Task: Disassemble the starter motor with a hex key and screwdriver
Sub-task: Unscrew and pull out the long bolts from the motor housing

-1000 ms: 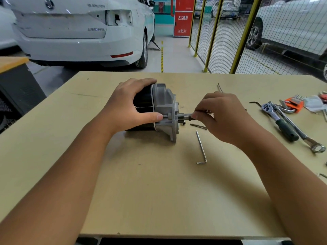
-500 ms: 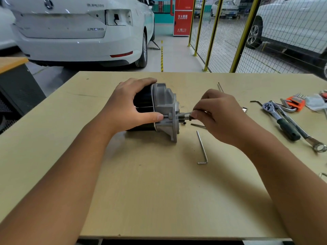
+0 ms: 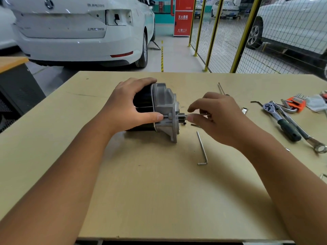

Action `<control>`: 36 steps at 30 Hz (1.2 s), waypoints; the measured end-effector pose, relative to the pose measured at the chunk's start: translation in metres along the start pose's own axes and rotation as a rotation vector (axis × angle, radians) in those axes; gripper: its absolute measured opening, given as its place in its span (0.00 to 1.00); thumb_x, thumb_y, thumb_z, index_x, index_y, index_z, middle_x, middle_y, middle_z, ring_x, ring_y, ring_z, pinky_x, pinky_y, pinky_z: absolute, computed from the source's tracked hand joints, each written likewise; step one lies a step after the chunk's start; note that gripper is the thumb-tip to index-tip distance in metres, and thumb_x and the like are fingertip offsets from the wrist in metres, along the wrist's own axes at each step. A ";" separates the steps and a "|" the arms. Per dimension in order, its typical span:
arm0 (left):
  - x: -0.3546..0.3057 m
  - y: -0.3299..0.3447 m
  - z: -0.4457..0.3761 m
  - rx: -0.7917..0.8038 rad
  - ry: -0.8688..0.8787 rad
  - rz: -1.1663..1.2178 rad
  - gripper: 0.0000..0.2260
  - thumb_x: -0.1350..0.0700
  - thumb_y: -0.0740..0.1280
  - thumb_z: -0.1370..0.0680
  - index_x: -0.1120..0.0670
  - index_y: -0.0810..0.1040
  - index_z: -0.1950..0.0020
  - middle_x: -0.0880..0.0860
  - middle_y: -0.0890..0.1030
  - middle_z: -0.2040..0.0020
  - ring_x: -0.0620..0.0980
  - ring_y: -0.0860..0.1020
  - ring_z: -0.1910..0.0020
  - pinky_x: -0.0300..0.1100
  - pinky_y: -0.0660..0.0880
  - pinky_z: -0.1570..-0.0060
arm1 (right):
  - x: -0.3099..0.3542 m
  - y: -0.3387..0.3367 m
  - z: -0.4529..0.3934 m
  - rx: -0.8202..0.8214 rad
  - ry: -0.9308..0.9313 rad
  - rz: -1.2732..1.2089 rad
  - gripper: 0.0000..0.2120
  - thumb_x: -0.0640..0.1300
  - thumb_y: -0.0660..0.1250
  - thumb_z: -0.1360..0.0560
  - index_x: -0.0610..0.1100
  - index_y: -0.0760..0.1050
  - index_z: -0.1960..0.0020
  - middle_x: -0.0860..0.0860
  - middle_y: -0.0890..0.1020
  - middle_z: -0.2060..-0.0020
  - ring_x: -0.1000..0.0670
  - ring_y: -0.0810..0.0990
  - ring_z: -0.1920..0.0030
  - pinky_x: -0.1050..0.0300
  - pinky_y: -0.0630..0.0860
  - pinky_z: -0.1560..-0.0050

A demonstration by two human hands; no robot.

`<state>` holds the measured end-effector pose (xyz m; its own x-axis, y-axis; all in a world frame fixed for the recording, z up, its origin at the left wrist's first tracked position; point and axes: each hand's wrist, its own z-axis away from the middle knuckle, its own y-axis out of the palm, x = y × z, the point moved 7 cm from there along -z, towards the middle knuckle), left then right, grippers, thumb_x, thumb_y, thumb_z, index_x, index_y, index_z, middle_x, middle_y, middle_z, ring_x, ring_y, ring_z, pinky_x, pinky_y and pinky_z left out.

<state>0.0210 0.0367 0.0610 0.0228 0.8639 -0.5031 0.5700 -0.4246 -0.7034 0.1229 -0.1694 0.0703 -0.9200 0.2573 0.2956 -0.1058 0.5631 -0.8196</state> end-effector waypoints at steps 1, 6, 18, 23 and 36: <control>0.001 0.001 0.001 -0.002 0.000 0.001 0.42 0.32 0.75 0.38 0.40 0.72 0.25 0.42 0.76 0.36 0.49 0.74 0.35 0.51 0.73 0.34 | -0.003 0.003 0.001 0.023 0.010 0.006 0.09 0.47 0.70 0.21 0.42 0.84 0.52 0.49 0.77 0.59 0.54 0.75 0.61 0.61 0.68 0.60; 0.003 0.000 -0.001 -0.014 0.017 -0.013 0.42 0.31 0.74 0.38 0.41 0.72 0.25 0.41 0.76 0.37 0.49 0.73 0.36 0.46 0.72 0.37 | 0.001 -0.002 0.000 -0.026 0.016 0.065 0.06 0.45 0.73 0.24 0.41 0.85 0.54 0.51 0.77 0.58 0.47 0.76 0.58 0.51 0.73 0.55; 0.001 0.000 -0.001 -0.053 0.023 -0.053 0.40 0.30 0.72 0.36 0.41 0.74 0.26 0.41 0.77 0.38 0.47 0.70 0.38 0.31 0.63 0.41 | 0.000 0.001 0.000 -0.020 -0.001 0.022 0.07 0.45 0.70 0.22 0.43 0.85 0.52 0.48 0.78 0.60 0.51 0.75 0.62 0.57 0.70 0.59; 0.000 0.001 0.001 -0.071 0.033 -0.005 0.35 0.32 0.72 0.32 0.40 0.74 0.26 0.44 0.78 0.40 0.50 0.73 0.39 0.40 0.68 0.40 | 0.003 -0.002 0.001 -0.071 0.021 0.070 0.06 0.43 0.72 0.23 0.41 0.86 0.52 0.49 0.77 0.57 0.47 0.76 0.58 0.47 0.74 0.54; 0.000 0.000 0.000 -0.064 0.036 -0.001 0.38 0.31 0.73 0.35 0.40 0.74 0.26 0.43 0.78 0.38 0.49 0.74 0.38 0.44 0.70 0.38 | 0.003 -0.004 0.001 -0.043 0.006 -0.001 0.04 0.44 0.77 0.27 0.44 0.85 0.57 0.53 0.77 0.59 0.60 0.74 0.63 0.59 0.73 0.60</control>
<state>0.0208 0.0368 0.0612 0.0505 0.8740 -0.4833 0.6210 -0.4065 -0.6701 0.1204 -0.1714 0.0735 -0.9178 0.2610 0.2992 -0.0902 0.5968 -0.7973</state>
